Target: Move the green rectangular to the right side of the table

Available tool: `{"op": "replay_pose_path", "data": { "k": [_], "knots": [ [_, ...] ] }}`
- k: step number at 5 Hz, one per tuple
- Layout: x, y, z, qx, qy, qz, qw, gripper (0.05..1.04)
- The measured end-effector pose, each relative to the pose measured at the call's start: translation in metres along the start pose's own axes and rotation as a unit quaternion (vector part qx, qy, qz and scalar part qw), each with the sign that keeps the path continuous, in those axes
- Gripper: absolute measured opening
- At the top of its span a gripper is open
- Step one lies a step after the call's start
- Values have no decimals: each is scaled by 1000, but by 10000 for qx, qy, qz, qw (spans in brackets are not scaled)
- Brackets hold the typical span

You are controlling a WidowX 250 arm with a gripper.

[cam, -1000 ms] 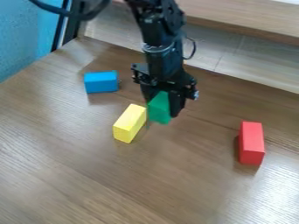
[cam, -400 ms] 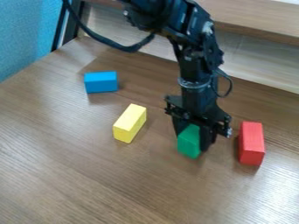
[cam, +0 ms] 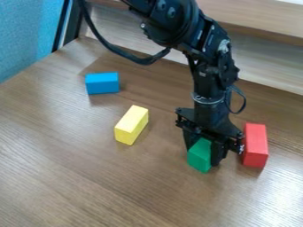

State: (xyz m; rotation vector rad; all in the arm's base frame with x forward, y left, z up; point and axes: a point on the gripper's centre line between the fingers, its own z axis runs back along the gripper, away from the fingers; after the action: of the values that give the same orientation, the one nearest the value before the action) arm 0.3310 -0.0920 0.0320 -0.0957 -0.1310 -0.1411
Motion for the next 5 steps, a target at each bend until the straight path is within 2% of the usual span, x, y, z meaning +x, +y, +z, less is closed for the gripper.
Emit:
{"op": "replay_pose_path", "data": {
  "k": [1, 2, 3, 4, 5],
  "knots": [
    [1, 5, -2, 63, -13, 32, 10000, 593],
    [1, 8, -2, 121, -18, 70, 9999, 666],
    [-1, 18, -5, 171, 79, 223, 9996, 945],
    [-5, 19, -6, 186, 101, 237, 9995, 1002],
    [-11, 22, -2, 141, 136, 284, 9994, 1001]
  ]
}}
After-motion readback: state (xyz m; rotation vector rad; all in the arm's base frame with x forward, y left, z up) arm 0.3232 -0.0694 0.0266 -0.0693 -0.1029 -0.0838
